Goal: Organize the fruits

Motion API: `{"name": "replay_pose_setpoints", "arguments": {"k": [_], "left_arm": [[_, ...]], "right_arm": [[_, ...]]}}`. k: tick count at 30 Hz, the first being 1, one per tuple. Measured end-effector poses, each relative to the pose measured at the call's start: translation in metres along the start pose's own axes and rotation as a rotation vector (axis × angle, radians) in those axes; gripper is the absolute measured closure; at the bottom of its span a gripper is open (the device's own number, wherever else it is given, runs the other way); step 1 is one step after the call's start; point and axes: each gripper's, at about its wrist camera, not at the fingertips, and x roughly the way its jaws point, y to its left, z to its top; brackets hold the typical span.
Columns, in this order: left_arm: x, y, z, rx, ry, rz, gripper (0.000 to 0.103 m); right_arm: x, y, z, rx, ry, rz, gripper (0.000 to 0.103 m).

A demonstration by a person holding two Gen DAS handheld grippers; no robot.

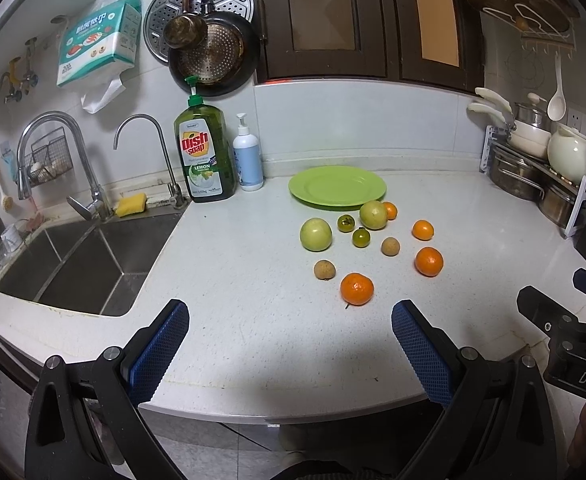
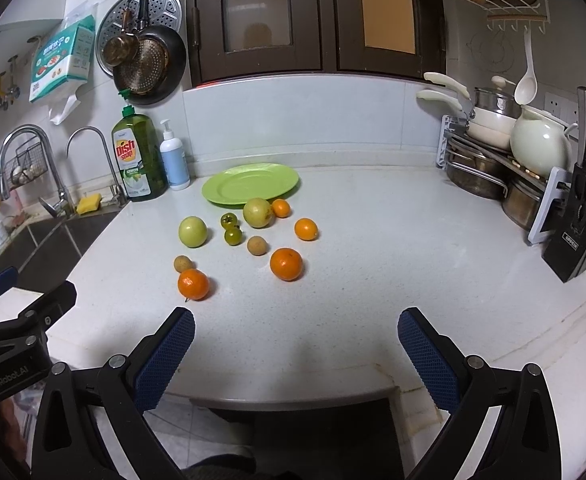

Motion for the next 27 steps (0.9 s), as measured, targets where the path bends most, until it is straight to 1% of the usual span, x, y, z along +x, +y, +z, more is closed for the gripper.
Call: {"name": "replay_pose_setpoints", "arguments": {"k": [8, 15, 20, 22, 27], "left_arm": [[0.007, 0.000, 0.001, 0.004, 0.008, -0.008, 0.000], [0.020, -0.003, 0.002, 0.023, 0.026, -0.031, 0.001], [0.034, -0.006, 0.004, 0.051, 0.040, -0.063, 0.007], [0.043, -0.007, 0.007, 0.066, 0.048, -0.082, 0.014], [0.070, -0.008, 0.014, 0.112, 0.075, -0.146, 0.020]], "right_arm": [[0.005, -0.001, 0.003, 0.001, 0.012, 0.002, 0.000], [0.013, 0.000, 0.005, 0.003, 0.029, 0.001, 0.000], [0.027, 0.001, 0.009, 0.004, 0.058, 0.005, 0.000], [0.035, 0.004, 0.011, -0.002, 0.069, 0.008, 0.000], [0.057, 0.015, 0.019, -0.023, 0.095, 0.009, 0.001]]}}
